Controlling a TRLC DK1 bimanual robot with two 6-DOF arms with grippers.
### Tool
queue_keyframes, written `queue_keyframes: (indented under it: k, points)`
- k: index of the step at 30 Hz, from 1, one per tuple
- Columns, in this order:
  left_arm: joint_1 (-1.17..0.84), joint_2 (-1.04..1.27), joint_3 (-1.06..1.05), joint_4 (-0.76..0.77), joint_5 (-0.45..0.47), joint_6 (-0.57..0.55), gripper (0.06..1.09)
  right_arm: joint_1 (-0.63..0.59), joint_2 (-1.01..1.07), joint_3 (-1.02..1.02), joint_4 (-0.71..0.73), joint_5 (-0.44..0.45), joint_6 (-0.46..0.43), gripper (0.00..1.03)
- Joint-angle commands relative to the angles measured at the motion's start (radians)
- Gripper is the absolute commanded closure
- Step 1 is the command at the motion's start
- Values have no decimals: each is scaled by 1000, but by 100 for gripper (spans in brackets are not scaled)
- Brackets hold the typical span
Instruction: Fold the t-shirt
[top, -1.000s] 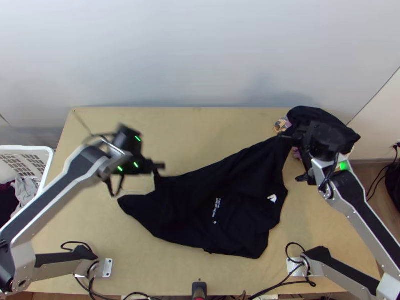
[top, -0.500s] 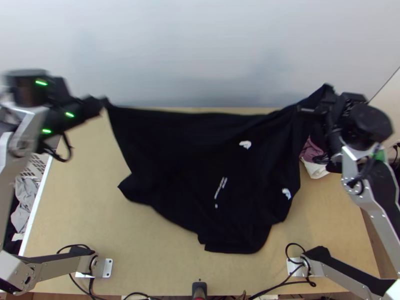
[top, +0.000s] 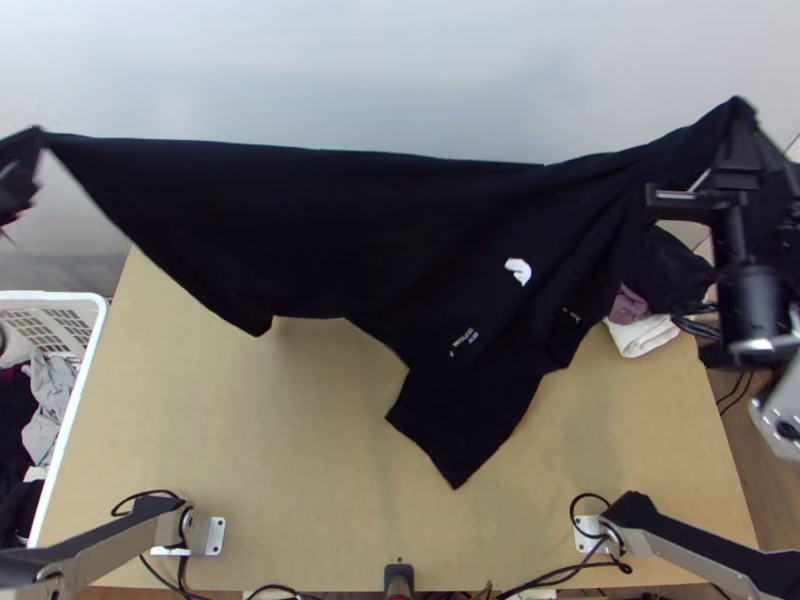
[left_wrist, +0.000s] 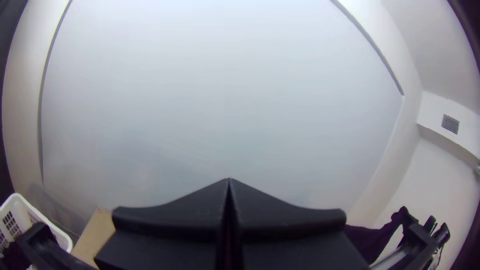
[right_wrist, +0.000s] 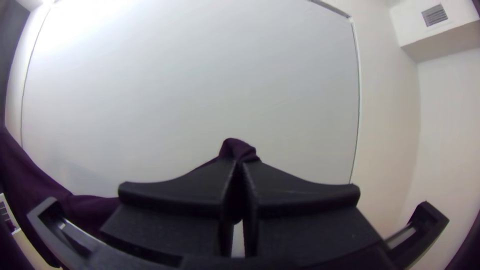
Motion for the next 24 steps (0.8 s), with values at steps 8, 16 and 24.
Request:
queue_keyframes:
  k: [8,16,24]
  points:
    - [72,-192,40,7,-9,108,105,346,-62,63,411,155,-581,100]
    - [69,-227,40,-92,-4,111,105,412,-98,79,293,272,-567,100]
    - [72,-229,-205,-140,-9,68,105,426,-170,-92,152,283,-385,100]
